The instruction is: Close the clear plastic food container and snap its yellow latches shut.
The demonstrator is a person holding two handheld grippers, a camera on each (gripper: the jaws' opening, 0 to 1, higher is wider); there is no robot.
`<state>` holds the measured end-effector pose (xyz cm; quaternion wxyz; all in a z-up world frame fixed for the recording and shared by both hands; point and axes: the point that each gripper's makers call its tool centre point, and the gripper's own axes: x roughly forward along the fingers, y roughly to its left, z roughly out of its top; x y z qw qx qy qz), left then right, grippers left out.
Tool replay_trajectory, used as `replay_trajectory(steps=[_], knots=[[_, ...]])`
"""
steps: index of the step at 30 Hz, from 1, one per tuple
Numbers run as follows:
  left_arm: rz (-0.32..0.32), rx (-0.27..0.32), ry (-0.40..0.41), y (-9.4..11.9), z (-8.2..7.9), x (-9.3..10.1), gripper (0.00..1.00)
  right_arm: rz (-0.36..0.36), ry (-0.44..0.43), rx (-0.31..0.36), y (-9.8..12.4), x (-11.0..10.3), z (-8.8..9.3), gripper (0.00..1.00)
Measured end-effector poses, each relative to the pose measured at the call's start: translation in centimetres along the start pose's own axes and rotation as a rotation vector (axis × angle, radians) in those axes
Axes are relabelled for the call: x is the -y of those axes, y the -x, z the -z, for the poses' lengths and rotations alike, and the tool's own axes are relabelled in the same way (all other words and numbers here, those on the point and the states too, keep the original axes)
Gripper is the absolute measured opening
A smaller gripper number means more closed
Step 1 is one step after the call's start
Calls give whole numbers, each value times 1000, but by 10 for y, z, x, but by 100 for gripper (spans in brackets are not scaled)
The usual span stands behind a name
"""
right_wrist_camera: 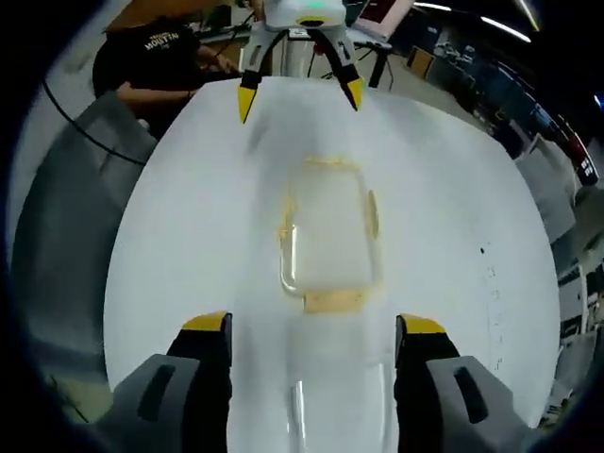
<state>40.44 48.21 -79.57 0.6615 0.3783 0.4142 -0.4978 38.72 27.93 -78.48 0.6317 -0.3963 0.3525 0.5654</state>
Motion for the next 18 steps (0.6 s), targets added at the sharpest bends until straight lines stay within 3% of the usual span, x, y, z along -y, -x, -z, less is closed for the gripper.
replay_trajectory(steps=[2,5,7,12,18], knots=[[20,-1,6,-7,-2,0,89,-16,-3,-6,-7,3,-1,68],[72,-41,-47,-15,3,10,87,-35,12,-30,-20,8,2,68],[65,-72,-73,-22,8,5,87,-48,8,-38,-27,12,3,67],[76,-54,-65,-38,7,0,78,-66,9,-65,-44,20,9,63],[97,-50,-70,-47,3,-1,72,-99,-51,-68,-54,26,15,61]])
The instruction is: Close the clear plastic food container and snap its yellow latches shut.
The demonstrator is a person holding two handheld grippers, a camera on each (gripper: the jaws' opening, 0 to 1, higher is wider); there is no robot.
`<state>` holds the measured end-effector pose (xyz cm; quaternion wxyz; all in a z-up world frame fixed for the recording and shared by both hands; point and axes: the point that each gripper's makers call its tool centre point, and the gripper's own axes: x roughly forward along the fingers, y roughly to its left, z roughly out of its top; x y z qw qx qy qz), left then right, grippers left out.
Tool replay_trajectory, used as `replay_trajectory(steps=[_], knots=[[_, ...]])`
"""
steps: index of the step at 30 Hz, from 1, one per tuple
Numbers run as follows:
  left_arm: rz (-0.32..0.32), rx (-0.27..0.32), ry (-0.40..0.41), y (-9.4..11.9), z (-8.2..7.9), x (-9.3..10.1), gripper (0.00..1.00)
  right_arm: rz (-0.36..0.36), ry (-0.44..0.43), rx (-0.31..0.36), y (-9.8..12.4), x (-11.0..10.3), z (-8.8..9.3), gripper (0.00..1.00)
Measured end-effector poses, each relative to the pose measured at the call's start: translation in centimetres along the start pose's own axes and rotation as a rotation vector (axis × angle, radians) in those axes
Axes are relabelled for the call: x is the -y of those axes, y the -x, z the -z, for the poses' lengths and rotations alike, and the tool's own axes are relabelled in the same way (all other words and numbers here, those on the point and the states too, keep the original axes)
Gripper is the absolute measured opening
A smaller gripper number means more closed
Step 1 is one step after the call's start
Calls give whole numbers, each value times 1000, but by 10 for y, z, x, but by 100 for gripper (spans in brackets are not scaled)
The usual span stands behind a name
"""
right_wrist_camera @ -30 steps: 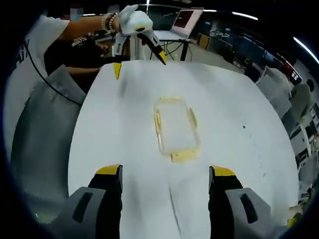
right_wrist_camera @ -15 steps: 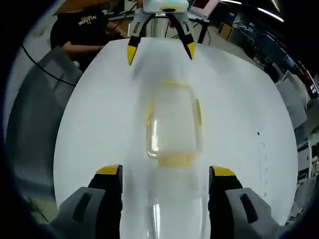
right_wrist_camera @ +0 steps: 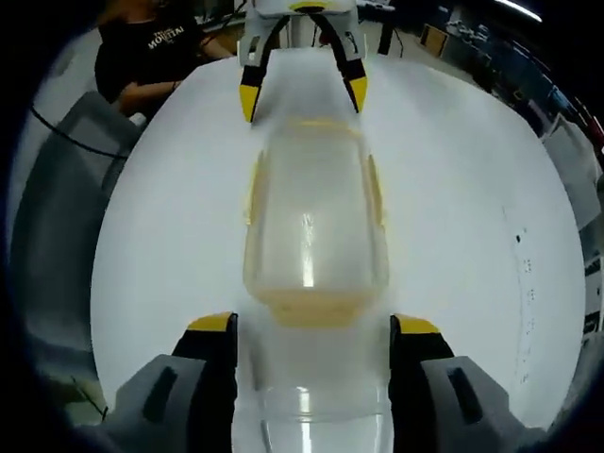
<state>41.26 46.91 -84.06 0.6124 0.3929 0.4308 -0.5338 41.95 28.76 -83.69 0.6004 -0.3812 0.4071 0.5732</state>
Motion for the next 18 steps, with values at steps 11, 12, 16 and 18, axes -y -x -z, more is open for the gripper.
replay_trajectory(steps=[11,12,16,18], knots=[[-5,36,-12,-6,-6,-3,56,-11,27,-25,-15,0,4,55],[4,46,-27,-6,-8,-2,56,1,40,-28,-16,1,3,55],[9,54,-43,-8,-13,-1,54,-3,39,-23,-15,-2,-1,54],[17,63,-63,-9,-17,1,52,-5,42,-21,-15,-2,-1,54]])
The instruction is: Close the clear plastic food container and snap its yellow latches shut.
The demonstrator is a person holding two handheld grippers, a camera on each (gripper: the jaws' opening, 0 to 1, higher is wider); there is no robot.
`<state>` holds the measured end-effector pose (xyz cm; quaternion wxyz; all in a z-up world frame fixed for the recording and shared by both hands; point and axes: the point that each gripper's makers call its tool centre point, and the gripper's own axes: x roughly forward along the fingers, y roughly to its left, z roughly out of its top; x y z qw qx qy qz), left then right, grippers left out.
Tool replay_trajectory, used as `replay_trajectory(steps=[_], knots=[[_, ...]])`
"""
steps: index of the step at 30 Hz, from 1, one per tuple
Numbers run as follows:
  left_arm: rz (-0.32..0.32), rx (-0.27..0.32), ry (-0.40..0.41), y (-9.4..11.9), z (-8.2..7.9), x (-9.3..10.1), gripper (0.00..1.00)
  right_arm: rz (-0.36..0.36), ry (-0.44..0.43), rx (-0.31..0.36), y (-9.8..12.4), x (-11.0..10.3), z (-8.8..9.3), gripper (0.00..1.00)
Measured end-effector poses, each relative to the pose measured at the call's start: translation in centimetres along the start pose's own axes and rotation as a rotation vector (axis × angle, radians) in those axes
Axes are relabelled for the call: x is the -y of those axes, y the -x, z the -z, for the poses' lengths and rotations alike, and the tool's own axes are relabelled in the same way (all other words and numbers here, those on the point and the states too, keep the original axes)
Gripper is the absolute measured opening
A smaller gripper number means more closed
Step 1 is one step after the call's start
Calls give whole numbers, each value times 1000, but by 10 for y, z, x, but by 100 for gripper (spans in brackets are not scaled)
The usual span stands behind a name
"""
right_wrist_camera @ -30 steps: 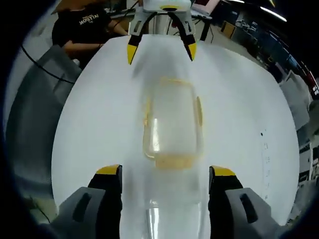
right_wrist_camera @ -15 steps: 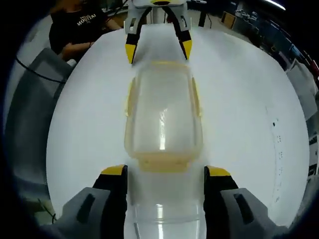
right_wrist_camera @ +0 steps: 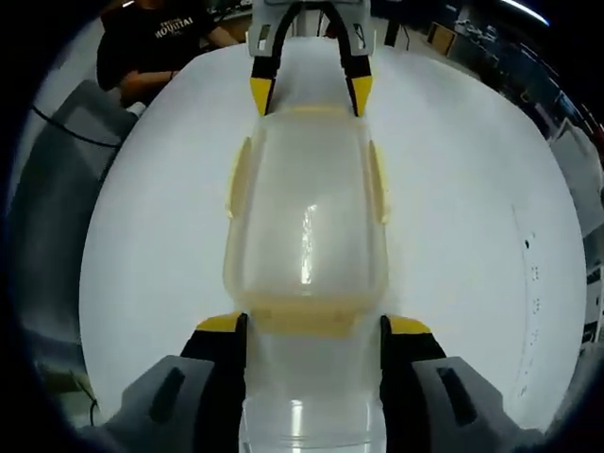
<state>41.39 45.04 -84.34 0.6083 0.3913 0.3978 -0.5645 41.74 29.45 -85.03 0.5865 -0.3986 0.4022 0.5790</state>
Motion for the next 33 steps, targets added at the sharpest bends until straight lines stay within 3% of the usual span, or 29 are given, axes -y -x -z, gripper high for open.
replay_trajectory(steps=[3,16,21,33], knots=[[13,4,-30,-2,-5,3,49,-1,6,4,-1,-2,-2,54],[11,-7,-16,-2,-5,4,44,-2,11,-6,-2,-6,-2,46],[8,-10,-4,-3,-2,1,42,-1,15,-11,-1,-6,-1,38],[9,-22,-12,-3,2,-5,40,-1,2,-16,0,-4,-1,39]])
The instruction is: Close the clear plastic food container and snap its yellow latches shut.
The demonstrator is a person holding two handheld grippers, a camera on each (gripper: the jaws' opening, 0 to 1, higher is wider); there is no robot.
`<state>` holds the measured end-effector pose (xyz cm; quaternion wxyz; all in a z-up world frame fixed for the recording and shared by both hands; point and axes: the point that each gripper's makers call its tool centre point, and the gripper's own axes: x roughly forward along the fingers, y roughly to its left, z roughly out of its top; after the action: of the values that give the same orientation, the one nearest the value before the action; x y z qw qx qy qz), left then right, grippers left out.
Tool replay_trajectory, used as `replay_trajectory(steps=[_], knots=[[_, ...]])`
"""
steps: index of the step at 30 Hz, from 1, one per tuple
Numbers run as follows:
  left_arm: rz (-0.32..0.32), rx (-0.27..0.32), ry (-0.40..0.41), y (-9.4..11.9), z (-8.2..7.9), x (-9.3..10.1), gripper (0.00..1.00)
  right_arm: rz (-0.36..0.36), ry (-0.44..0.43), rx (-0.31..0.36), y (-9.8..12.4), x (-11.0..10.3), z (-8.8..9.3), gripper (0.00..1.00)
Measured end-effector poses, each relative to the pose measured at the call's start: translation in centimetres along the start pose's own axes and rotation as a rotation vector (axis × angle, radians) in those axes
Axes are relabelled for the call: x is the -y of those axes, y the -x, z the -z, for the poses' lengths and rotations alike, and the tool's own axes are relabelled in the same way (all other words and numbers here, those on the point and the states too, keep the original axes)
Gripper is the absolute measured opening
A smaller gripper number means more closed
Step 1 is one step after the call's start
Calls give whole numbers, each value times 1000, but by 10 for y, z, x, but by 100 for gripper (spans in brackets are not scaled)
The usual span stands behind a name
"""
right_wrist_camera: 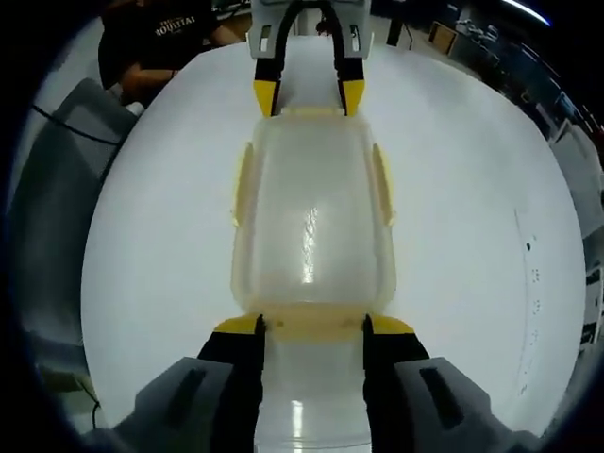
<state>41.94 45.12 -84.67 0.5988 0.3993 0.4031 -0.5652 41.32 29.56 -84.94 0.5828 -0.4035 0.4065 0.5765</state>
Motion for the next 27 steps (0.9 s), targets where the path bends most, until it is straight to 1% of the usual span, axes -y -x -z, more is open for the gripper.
replay_trajectory(steps=[2,3,4,14,19,23,25,27], knots=[[2,0,-2,1,0,1,39,2,3,-10,0,0,0,38],[3,0,-5,1,0,1,36,5,7,-16,0,-2,0,38],[1,-6,17,2,2,-1,34,5,8,-17,1,-2,-1,38],[1,-17,13,-1,2,-3,34,6,-4,0,2,-3,0,37],[-3,-32,12,-1,2,-2,34,7,-5,13,2,-3,1,37],[-1,-26,6,-1,3,-1,34,15,-2,-11,2,-8,1,37],[-2,-35,-18,-1,-2,5,34,19,8,-27,2,-10,1,37],[-7,-33,-17,0,0,3,34,18,4,-25,2,-9,2,37]])
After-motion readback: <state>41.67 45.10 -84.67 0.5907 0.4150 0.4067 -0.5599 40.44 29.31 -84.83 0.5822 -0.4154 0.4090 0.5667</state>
